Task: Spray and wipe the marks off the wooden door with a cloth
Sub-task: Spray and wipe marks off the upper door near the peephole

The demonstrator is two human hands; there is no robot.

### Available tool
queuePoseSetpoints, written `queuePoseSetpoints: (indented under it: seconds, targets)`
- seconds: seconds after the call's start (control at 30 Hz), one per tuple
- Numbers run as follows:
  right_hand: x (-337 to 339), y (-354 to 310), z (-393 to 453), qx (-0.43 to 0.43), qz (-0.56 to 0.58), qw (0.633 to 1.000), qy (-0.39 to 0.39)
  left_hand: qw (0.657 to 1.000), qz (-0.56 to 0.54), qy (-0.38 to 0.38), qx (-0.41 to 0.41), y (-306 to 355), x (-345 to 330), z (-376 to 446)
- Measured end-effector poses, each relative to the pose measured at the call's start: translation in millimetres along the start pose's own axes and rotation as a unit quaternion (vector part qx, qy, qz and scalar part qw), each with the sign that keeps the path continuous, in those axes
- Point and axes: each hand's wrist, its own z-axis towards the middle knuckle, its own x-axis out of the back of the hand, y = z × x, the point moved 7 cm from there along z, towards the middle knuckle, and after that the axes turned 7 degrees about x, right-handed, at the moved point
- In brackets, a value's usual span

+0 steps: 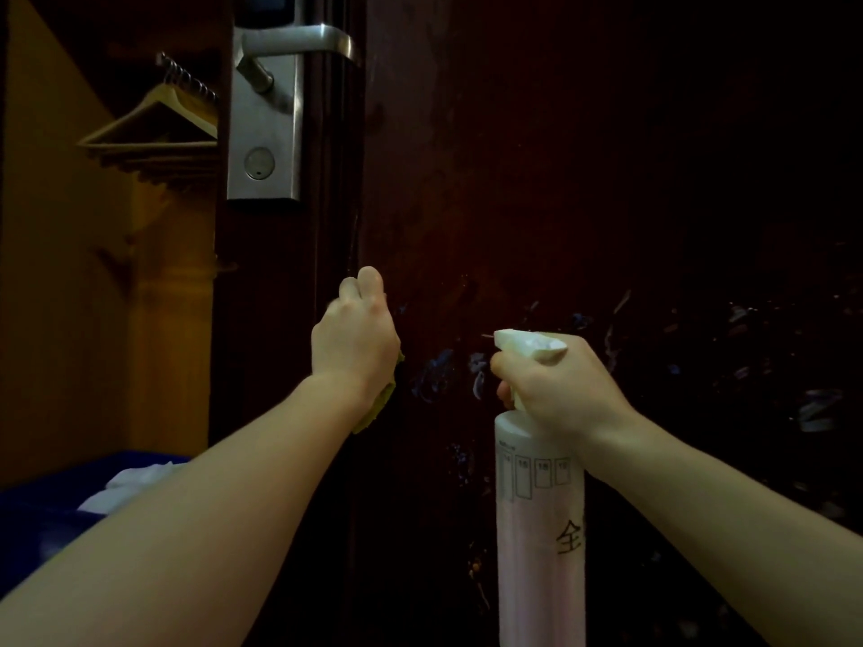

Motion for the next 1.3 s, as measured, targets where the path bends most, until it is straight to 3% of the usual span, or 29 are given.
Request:
queuePoseSetpoints:
  seconds: [0.3, 0.87, 0.97, 1.17, 1.3]
  targets:
    - [-20.4, 1.9, -8.0, -0.021, 0.005, 0.998, -0.057, 1.0, 0.013, 0.011, -0.005, -0.4, -1.1, -0.5]
    - [-7.1, 12.0, -10.3, -0.022, 0.027, 0.999, 0.0, 1.0, 0.019, -0.007, -0.011, 2.0, 1.4, -0.9]
    - [-9.7, 10.6, -10.9, -0.029, 0.035, 0.999, -0.019, 0.998, 0.024, 0.014, -0.052, 6.8, 8.5, 5.3]
    - [-5.8, 12.6, -8.0, -0.055, 0.077, 0.996, -0.002, 0.982, 0.003, 0.123, -0.141, 50.4, 12.3, 25.7]
    - [-1.7, 17.1, -5.6, -0.067, 0.108, 0.992, 0.011, 0.956, 0.005, 0.124, -0.268, 61.5, -2.2, -2.8]
